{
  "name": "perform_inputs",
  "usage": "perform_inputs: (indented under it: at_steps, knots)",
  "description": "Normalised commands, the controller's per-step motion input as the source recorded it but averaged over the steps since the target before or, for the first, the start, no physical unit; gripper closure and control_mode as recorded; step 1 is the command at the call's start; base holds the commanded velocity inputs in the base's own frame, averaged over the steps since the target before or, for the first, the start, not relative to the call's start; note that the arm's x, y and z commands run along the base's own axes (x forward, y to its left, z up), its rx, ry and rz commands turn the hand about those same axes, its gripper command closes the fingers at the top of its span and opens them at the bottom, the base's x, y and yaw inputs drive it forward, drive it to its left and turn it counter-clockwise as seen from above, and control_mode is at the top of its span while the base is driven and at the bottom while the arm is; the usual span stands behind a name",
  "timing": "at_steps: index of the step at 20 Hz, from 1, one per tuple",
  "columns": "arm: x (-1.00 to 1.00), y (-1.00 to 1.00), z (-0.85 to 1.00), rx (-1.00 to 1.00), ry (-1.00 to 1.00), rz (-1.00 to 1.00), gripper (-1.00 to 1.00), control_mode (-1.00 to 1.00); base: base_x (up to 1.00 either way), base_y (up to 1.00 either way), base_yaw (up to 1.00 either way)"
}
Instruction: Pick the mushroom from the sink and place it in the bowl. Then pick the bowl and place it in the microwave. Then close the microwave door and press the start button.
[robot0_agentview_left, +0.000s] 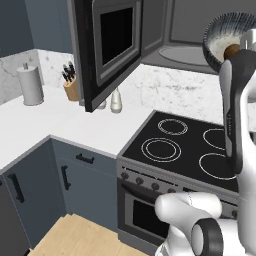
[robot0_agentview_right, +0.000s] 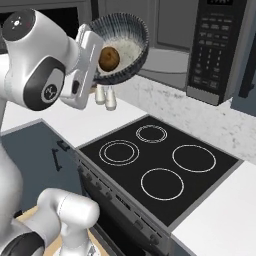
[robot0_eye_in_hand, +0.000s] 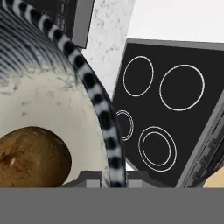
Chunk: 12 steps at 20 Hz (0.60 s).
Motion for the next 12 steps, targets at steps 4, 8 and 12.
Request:
perform_inputs:
  at_steps: [4,8,12]
  knots:
    - [0.52,-0.21,0.03,0.00,0.02,0.00,1.00,-1.00,0.00,0.00,0.00]
    - [0.47,-0.19,0.08,0.00,0.05,0.00,1.00,-1.00,0.00,0.00,0.00]
    - [0.46,-0.12,0.13,0.00,0.08,0.00,1.00,-1.00,0.00,0.00,0.00]
